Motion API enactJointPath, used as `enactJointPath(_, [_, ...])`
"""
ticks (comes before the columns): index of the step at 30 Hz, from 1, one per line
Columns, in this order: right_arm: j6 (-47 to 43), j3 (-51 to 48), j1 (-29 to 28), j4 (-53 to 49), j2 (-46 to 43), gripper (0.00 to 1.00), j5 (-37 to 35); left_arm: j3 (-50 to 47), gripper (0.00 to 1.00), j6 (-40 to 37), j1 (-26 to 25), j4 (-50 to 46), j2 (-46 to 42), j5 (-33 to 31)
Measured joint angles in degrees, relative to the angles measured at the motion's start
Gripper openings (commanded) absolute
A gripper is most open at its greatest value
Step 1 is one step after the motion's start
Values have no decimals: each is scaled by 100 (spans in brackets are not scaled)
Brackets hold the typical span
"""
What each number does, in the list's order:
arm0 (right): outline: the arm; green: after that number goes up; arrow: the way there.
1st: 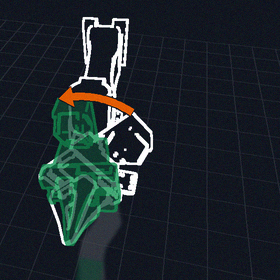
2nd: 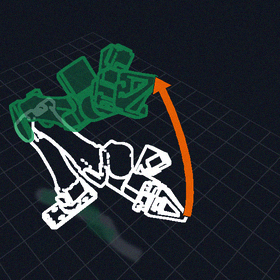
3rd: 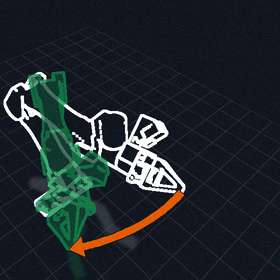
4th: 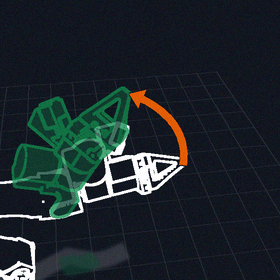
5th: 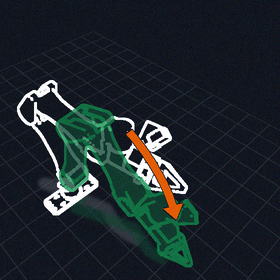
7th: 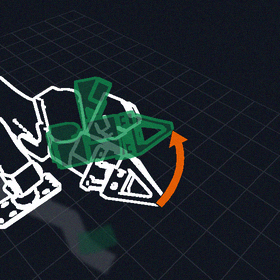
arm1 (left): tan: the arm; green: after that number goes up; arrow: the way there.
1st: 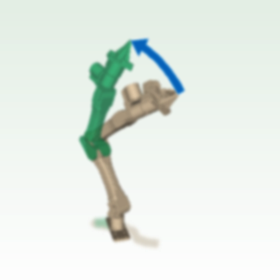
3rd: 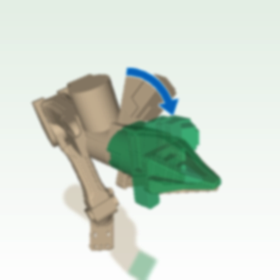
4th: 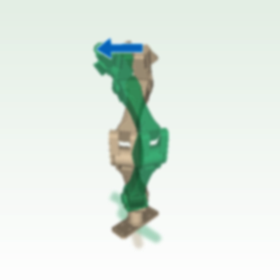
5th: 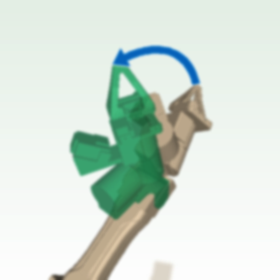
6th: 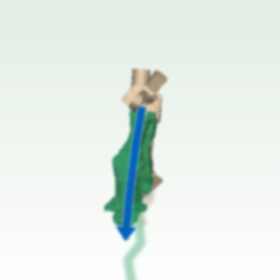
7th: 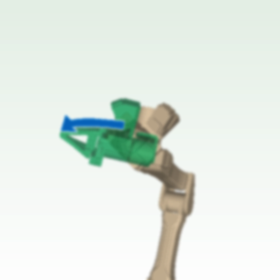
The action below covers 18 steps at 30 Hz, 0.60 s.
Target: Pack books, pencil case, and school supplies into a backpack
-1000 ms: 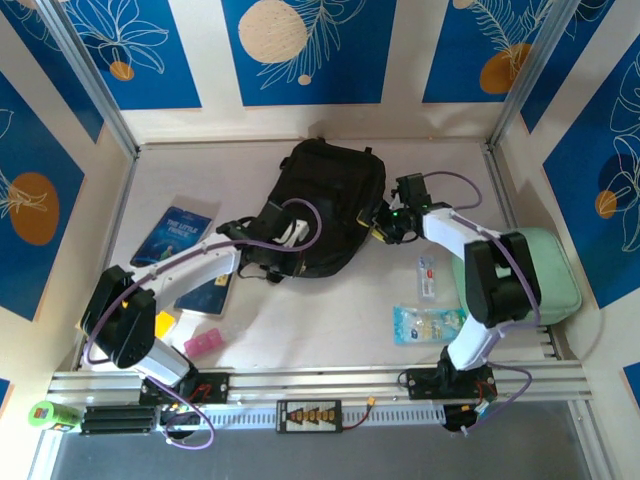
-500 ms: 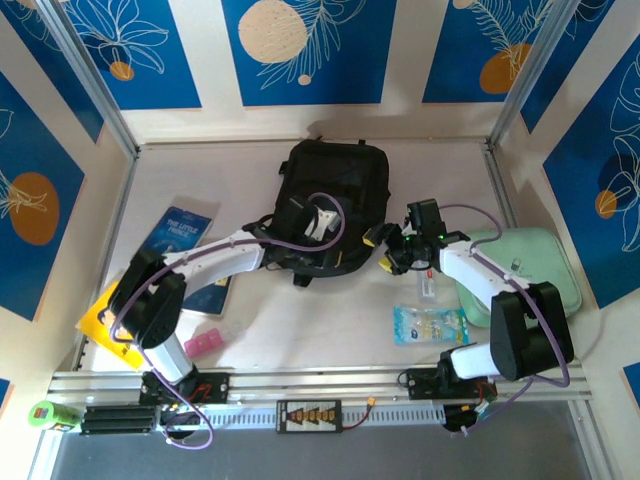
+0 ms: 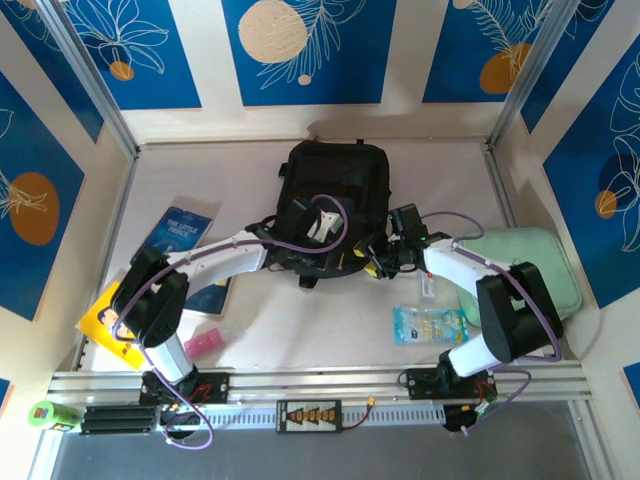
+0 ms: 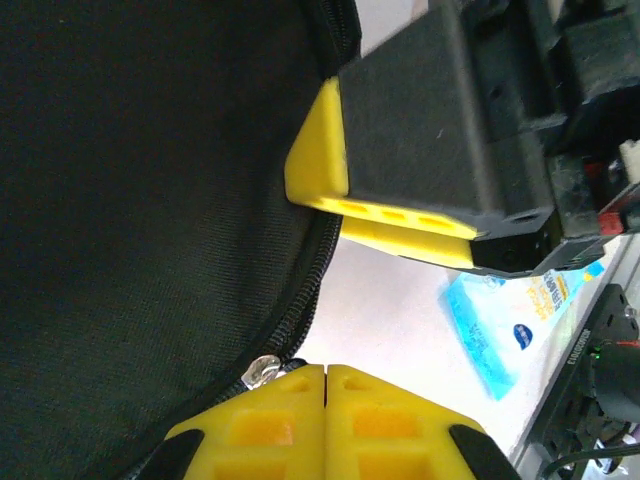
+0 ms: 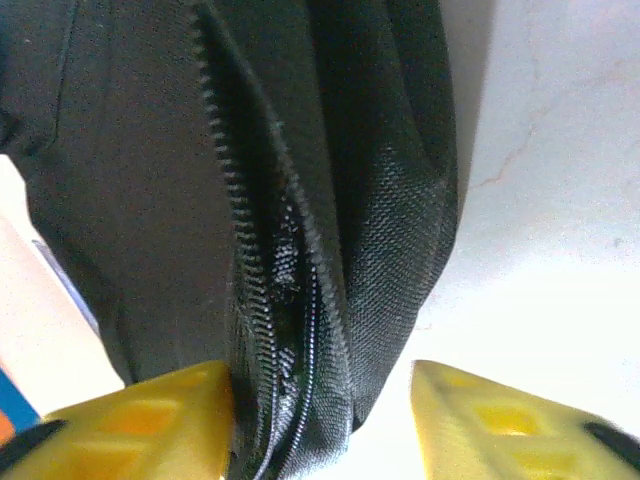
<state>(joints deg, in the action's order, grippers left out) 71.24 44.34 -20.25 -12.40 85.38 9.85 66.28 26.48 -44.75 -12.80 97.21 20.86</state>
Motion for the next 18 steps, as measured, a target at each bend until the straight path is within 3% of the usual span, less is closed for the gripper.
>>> enactJointPath(7, [52, 0, -44, 63, 24, 23, -358, -122, 0, -184, 11, -151, -273, -273])
enactJointPath(18, [-332, 234, -57, -212, 153, 19, -1113, -256, 0, -614, 223, -1003, -640, -1279])
